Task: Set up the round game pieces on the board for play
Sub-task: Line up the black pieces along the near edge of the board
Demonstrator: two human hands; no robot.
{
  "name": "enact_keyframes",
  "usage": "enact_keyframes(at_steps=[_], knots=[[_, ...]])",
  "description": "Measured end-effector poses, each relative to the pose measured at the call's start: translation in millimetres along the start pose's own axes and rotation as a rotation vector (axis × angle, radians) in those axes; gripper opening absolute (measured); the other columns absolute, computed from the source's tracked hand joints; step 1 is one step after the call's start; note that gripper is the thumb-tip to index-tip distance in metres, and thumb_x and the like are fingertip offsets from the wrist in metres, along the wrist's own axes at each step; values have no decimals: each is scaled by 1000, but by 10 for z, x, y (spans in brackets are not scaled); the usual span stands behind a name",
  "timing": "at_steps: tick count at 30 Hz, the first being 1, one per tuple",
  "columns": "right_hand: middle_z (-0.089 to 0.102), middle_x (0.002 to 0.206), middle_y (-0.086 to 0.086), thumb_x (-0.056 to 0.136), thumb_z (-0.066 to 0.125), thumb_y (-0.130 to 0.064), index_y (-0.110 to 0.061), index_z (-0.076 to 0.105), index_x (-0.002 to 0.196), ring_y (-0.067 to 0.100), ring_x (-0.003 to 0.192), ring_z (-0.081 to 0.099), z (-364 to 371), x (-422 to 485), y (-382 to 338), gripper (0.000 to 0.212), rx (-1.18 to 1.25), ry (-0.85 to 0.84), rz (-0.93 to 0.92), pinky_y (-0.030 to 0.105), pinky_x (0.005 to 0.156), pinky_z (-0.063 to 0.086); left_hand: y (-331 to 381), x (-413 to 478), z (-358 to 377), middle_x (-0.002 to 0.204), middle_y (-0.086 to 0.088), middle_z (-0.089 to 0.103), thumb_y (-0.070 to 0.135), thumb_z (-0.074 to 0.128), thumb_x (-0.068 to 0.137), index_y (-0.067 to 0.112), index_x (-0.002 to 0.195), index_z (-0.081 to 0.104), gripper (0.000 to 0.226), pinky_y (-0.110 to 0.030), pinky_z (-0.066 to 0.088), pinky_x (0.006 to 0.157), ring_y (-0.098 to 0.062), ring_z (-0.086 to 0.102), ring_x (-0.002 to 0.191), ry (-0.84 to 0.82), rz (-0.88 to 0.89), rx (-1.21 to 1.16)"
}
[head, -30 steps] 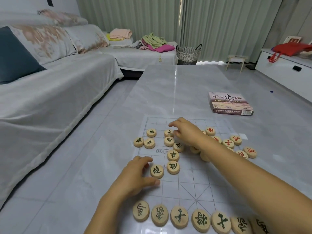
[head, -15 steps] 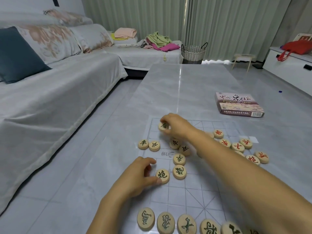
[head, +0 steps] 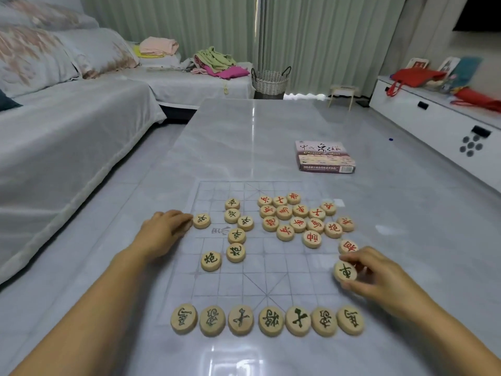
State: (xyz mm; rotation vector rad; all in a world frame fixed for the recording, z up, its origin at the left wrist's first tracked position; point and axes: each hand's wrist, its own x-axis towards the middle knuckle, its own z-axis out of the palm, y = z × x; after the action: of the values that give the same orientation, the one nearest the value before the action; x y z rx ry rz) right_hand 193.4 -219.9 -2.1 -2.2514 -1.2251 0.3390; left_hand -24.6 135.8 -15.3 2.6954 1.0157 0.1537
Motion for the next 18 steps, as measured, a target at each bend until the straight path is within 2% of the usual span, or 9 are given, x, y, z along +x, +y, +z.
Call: enact_keyframes(at_steps=[3, 6, 9, 13, 16, 18], knots=[[46, 103, -23, 77, 72, -30, -31, 56, 114, 1, 94, 51, 73, -180, 142, 40, -25, -7, 17, 6, 79, 39, -73, -300, -15, 103, -5, 52, 32, 54, 90, 16, 114, 61, 29, -34, 41, 83, -31, 51, 104, 93, -59, -103], [46, 102, -18, 79, 70, -27, -28, 57, 117, -8, 95, 45, 78, -287, 196, 41, -4, 28, 25, 5, 79, 37, -115, -757, -27, 89, -3, 50, 32, 66, 82, 14, 96, 62, 24, -32, 40, 69, -24, 51, 83, 152, -156, -116], [47, 101, -16, 79, 70, -24, -26, 57, 118, -11, 91, 43, 73, -384, 234, 41, 2, 55, 34, 4, 79, 36, -75, -1212, -60, 82, 0, 50, 40, 71, 76, 18, 83, 56, 27, -34, 41, 61, -20, 52, 73, 144, -227, -106], [46, 102, -18, 80, 68, -27, -31, 55, 115, -4, 90, 46, 59, -539, 227, 38, -1, 64, 69, 8, 76, 39, 7, -1586, -75, 82, 2, 52, 42, 74, 71, 21, 82, 54, 31, -32, 38, 60, -20, 54, 74, 104, -266, -85], [45, 103, -21, 80, 68, -29, -35, 51, 113, -6, 94, 46, 57, -638, 230, 38, 7, 49, 73, 8, 74, 39, 9, -1729, -106, 86, 1, 52, 31, 79, 69, 25, 96, 56, 36, -30, 37, 66, -20, 53, 78, 22, -264, -142], [43, 105, -22, 80, 68, -29, -37, 49, 114, -7, 98, 45, 59, -685, 247, 40, 30, 49, 61, 6, 76, 38, -15, -1790, -145, 86, 1, 55, 23, 80, 69, 30, 94, 55, 36, -27, 36, 66, -18, 55, 79, -43, -268, -187]])
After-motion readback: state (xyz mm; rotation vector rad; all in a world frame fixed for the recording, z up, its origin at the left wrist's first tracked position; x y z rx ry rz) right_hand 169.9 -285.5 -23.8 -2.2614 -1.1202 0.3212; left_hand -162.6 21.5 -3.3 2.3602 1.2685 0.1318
